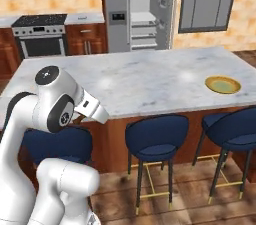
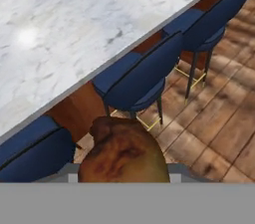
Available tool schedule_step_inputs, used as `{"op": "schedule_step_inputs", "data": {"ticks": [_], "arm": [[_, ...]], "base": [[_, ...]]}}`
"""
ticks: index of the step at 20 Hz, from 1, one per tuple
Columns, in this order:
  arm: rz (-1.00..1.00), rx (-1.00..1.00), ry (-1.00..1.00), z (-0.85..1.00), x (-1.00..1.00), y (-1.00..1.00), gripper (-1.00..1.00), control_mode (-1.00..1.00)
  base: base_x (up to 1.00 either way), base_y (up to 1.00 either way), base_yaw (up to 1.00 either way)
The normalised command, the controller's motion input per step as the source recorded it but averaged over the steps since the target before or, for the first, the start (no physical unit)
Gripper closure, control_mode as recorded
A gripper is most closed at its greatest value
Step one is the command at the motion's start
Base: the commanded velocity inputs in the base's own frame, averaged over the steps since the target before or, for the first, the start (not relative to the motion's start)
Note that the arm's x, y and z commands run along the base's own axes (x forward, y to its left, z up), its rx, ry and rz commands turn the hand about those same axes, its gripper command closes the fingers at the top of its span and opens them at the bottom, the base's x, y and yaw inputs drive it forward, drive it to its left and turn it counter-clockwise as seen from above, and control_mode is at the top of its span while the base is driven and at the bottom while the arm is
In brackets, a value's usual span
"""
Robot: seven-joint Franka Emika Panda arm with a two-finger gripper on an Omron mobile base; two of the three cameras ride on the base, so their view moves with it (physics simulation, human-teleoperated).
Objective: Take the chicken drumstick from the fridge and place it on the digital scale on the counter by the fridge. Wait a few seconds for a reading, then move it to the plate on the dining counter.
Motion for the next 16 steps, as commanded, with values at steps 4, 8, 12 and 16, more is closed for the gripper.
{"op": "schedule_step_inputs", "data": {"ticks": [4,8,12,16], "arm": [[0.00,0.00,0.00,0.00,0.00,0.00,1.00,1.00],[0.00,0.00,0.00,0.00,0.00,0.00,1.00,1.00],[0.00,0.00,0.00,0.00,0.00,0.00,1.00,1.00],[0.00,0.00,0.00,0.00,0.00,0.00,1.00,1.00]], "base": [[0.30,-1.00,0.36],[0.29,-1.00,0.34],[0.30,-1.00,0.34],[0.31,-1.00,0.35]]}}
